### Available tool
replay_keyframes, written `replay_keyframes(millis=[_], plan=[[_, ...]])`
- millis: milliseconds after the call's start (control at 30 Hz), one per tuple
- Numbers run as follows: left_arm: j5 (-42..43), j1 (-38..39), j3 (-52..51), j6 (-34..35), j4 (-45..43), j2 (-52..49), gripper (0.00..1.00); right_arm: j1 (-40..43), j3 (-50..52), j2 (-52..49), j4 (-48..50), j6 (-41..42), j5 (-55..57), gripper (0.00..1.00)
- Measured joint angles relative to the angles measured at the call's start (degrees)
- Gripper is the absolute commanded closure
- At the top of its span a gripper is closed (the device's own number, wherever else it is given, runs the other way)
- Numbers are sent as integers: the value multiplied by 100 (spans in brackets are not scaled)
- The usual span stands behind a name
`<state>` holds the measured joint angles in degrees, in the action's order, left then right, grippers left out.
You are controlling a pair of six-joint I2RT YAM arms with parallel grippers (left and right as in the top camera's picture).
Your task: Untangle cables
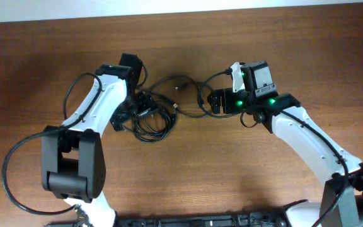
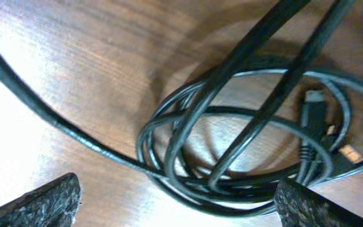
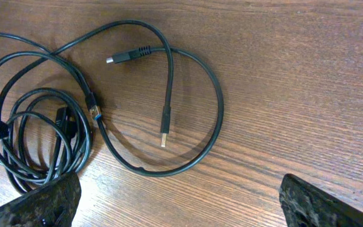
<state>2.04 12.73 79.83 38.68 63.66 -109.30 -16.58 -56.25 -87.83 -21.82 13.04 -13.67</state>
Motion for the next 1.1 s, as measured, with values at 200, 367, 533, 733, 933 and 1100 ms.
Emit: replay_keyframes(millis=[200, 367, 533, 733, 933, 1100], plan=[[-385, 4, -846, 988, -389, -2, 6, 0, 2, 0, -48, 4, 0, 2], [-398, 155, -1021, 1182, -1060, -11, 61, 0, 2, 0, -59, -2, 0, 2], [-400, 155, -750, 1191, -796, -11, 80, 0, 2, 0, -68, 4, 0, 2], [-608, 157, -662, 1204, -365, -11, 30, 0, 2, 0, -74, 4, -2, 2], [-1606, 157, -662, 1189, -210, -9, 44, 0, 2, 0, -72, 0, 0, 2], [-2236, 155, -682, 1600, -278, -9, 31, 0, 2, 0, -79, 2, 0, 2]])
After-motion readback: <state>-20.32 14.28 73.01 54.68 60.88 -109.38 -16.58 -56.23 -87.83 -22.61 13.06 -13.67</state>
